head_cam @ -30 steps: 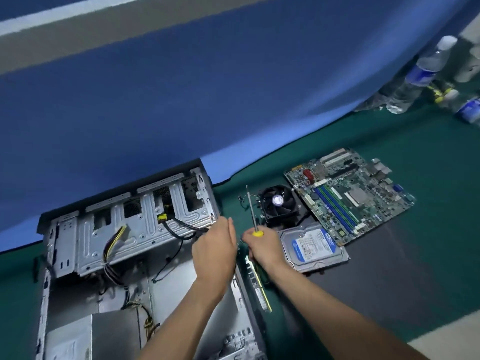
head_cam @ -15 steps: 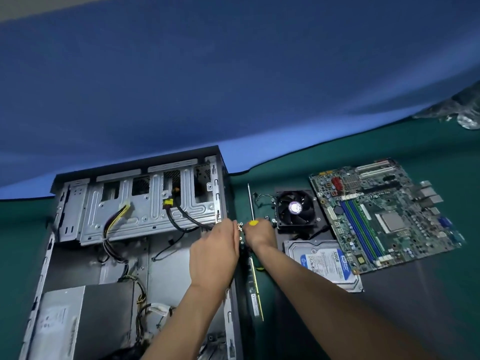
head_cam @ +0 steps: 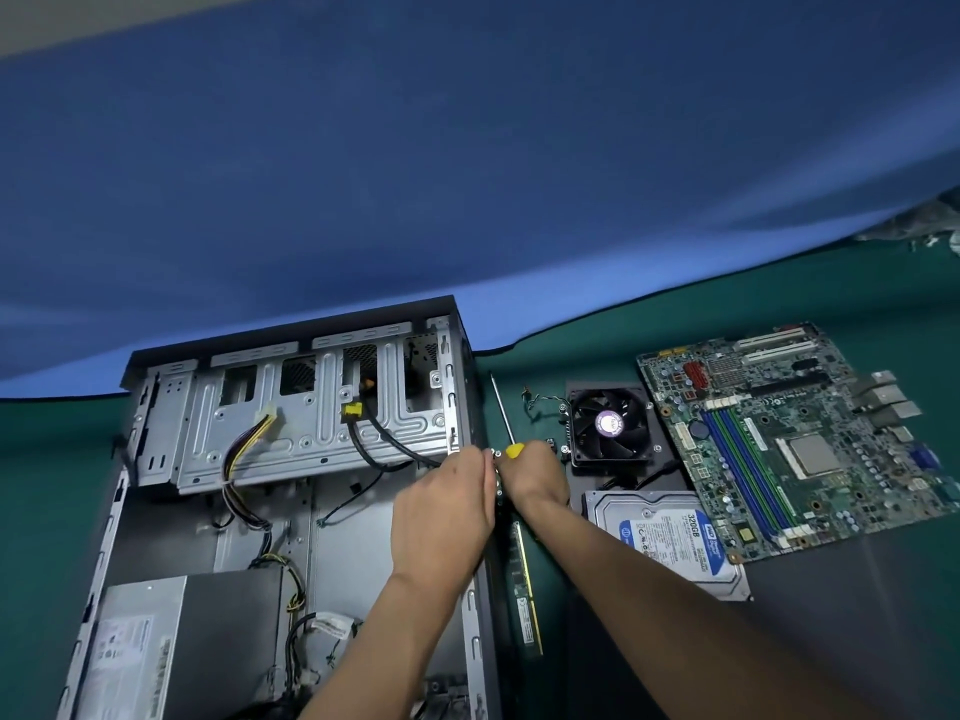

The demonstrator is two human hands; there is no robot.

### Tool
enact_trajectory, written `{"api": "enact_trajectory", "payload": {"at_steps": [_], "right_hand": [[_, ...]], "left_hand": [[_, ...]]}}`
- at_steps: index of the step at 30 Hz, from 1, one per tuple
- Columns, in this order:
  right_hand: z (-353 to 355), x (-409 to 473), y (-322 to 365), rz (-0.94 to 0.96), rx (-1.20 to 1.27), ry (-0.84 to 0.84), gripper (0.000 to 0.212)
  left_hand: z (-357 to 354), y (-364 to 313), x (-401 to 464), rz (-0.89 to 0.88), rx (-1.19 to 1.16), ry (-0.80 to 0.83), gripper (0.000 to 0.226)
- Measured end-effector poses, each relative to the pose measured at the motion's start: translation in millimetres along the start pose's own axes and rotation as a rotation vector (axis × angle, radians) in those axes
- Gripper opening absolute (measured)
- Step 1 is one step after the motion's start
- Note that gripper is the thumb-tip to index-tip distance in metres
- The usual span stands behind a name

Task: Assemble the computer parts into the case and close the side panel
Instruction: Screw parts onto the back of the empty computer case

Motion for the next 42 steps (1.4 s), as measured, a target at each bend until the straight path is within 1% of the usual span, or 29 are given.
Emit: {"api": "enact_trajectory", "payload": {"at_steps": [4, 7, 10, 14, 17, 19, 21, 22, 23, 24, 25, 26, 27, 28, 29, 31, 34, 36, 37, 40, 42], "right_hand": [[0.7, 0.8, -1.9, 0.008, 0.069, 0.013, 0.015], [3.4, -1.0, -4.9, 0.006, 0.176, 0.018, 0.025], [7.3, -8.1, -7.3, 0.023, 0.338, 0.057, 0.023], [19.2, -23.6, -14.6, 0.032, 0.606, 0.117, 0.012], [37.4, -43.3, -18.4, 0.067, 0.768, 0.134, 0.016], [50.7, -62.2, -20.1, 0.113, 0.811, 0.146, 0.016], [63.5, -83.8, -19.2, 0.181, 0.815, 0.167, 0.015], [69.4, -94.9, -18.0, 0.222, 0.809, 0.174, 0.015], [74.3, -106.1, -16.6, 0.263, 0.800, 0.180, 0.015], [78.0, -117.0, -15.0, 0.301, 0.790, 0.185, 0.015], [80.0, -128.2, -14.1, 0.336, 0.777, 0.192, 0.016], [80.5, -139.2, -12.8, 0.367, 0.765, 0.200, 0.017], [79.9, -150.0, -11.3, 0.395, 0.752, 0.207, 0.017], [78.1, -160.4, -9.7, 0.422, 0.735, 0.210, 0.018], [75.8, -170.3, -7.9, 0.446, 0.710, 0.210, 0.019], [70.1, -189.6, -4.0, 0.491, 0.651, 0.209, 0.019], [57.1, -216.9, 0.9, 0.535, 0.630, 0.262, 0.022], [46.7, -234.1, 2.1, 0.547, 0.635, 0.288, 0.027], [41.9, -242.3, 2.1, 0.557, 0.617, 0.269, 0.027], [30.7, -262.6, -1.2, 0.587, 0.486, 0.142, 0.014], [24.6, -274.1, -5.5, 0.584, 0.352, 0.088, 0.008]], "left_hand": [[2.2, 0.4, 1.4, -0.027, 0.002, -0.036, 0.033], [2.0, 1.4, 2.0, -0.044, -0.003, -0.041, 0.034], [1.0, 1.5, 2.6, -0.049, -0.001, -0.006, 0.035], [2.3, 0.5, 3.2, -0.100, 0.033, 0.009, 0.037], [4.7, -1.9, 2.7, -0.092, 0.043, 0.056, 0.034], [5.3, -3.1, -0.1, -0.059, 0.066, 0.118, 0.031], [3.4, -1.5, -4.4, 0.015, 0.053, 0.187, 0.025], [4.0, 0.7, -6.1, 0.059, -0.005, 0.195, 0.024], [5.9, 2.9, -7.6, 0.093, -0.116, 0.181, 0.023], [8.7, 4.8, -8.9, 0.135, -0.282, 0.193, 0.023], [13.7, 5.4, -10.0, 0.194, -0.512, 0.240, 0.024], [21.6, 4.7, -12.1, 0.258, -0.771, 0.291, 0.028], [29.8, 4.5, -15.2, 0.302, -0.980, 0.354, 0.034], [39.3, 4.9, -19.4, 0.311, -1.111, 0.413, 0.040], [50.6, 6.1, -24.4, 0.286, -1.167, 0.458, 0.043], [73.5, 10.0, -37.0, 0.208, -1.181, 0.497, 0.045], [92.7, 25.8, -59.3, 0.167, -1.259, 0.463, 0.043], [97.7, 38.6, -76.6, 0.222, -1.395, 0.448, 0.037], [98.7, 44.7, -85.0, 0.247, -1.480, 0.442, 0.034], [103.3, 64.0, -106.1, 0.334, -1.659, 0.360, 0.025], [106.9, 76.7, -119.0, 0.453, -1.767, 0.289, 0.018]]}}
Point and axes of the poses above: each hand's wrist, its own x-axis towards the middle knuckle, its own z-axis out of the back of the hand, y = z × x, the point moved 5 cm from there along x, towards the middle knuckle, and after that the axes turned 7 degrees about -z, right-handed, at the moved point
